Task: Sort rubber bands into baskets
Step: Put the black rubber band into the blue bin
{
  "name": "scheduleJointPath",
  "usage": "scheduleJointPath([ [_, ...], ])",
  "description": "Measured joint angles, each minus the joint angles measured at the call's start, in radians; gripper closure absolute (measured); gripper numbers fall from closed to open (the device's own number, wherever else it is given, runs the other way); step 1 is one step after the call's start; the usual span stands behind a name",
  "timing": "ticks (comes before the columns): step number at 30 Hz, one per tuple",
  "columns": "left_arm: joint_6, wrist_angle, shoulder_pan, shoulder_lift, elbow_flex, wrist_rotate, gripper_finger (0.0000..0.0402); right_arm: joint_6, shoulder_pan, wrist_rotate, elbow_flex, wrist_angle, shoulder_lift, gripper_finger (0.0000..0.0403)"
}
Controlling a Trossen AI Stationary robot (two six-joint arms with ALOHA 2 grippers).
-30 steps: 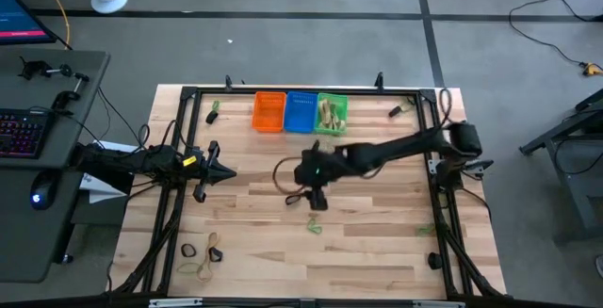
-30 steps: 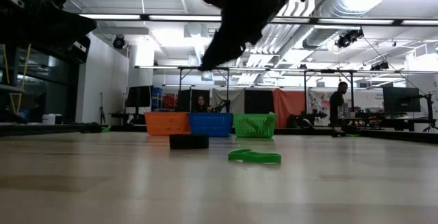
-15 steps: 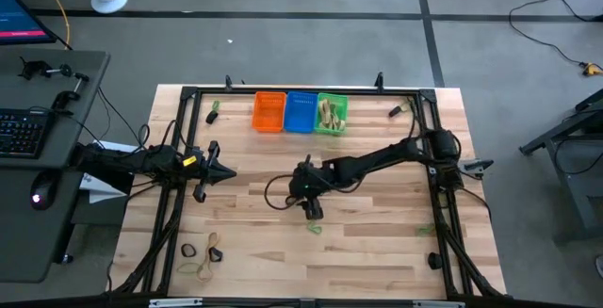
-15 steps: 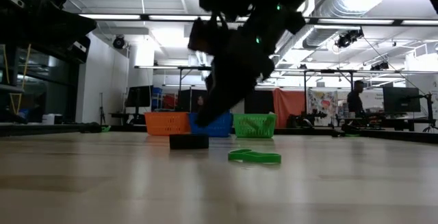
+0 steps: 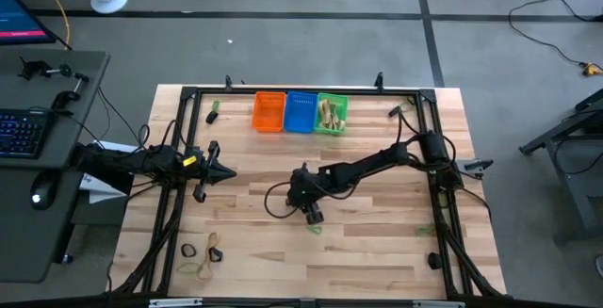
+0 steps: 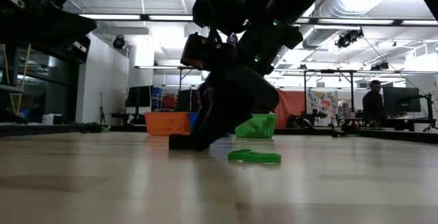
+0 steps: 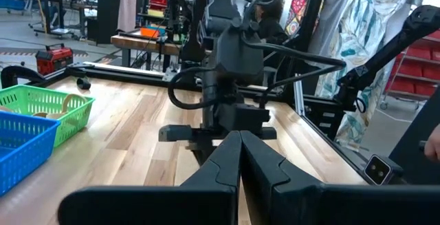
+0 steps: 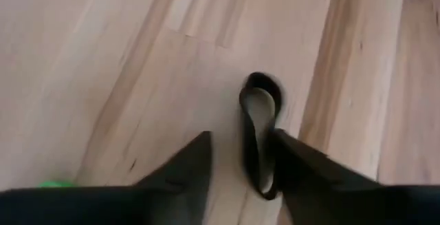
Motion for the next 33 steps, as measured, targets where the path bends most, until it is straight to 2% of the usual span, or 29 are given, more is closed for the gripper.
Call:
scheduleJointPath([
  [3, 0.000, 0.000, 0.000, 0.000, 0.000, 0.000, 0.0401, 0.000, -0.013, 0.014, 0.016, -0.016, -0.007, 0.0372],
  [4, 0.000, 0.000, 0.000, 0.000, 0.000, 0.000, 0.0401, 0.000, -0.025, 0.027, 0.031, -0.035, -0.011, 0.0386],
  [7, 0.000, 0.001, 0.000, 0.000, 0.000, 0.000, 0.0401, 0.006, -0.079, 0.064, 0.098, -0.093, -0.038, 0.0383],
  [11, 0.000, 0.000, 0.000, 0.000, 0.000, 0.000, 0.0401, -0.034, -0.200, 0.107, 0.172, -0.125, -0.089, 0.0398],
  [15, 0.000, 0.000, 0.000, 0.000, 0.000, 0.000, 0.0401, 0.032, -0.374, 0.166, 0.228, -0.150, -0.100, 0.0399],
  [19, 0.000, 0.000, 0.000, 0.000, 0.000, 0.000, 0.0401, 0.166, -0.513, 0.157, 0.259, -0.206, -0.103, 0.0399],
  [23, 0.000, 0.000, 0.000, 0.000, 0.000, 0.000, 0.0401, 0.269, -0.575, 0.056, 0.257, -0.236, -0.098, 0.0401],
  [26, 0.000, 0.000, 0.000, 0.000, 0.000, 0.000, 0.0401, 0.324, -0.572, 0.040, 0.257, -0.228, -0.100, 0.0393],
  [29, 0.000, 0.000, 0.000, 0.000, 0.000, 0.000, 0.0401, 0.401, -0.569, 0.020, 0.257, -0.250, -0.100, 0.0365],
  [33, 0.000, 0.000, 0.000, 0.000, 0.000, 0.000, 0.0401, 0.451, -0.572, 0.009, 0.257, -0.272, -0.100, 0.0292],
])
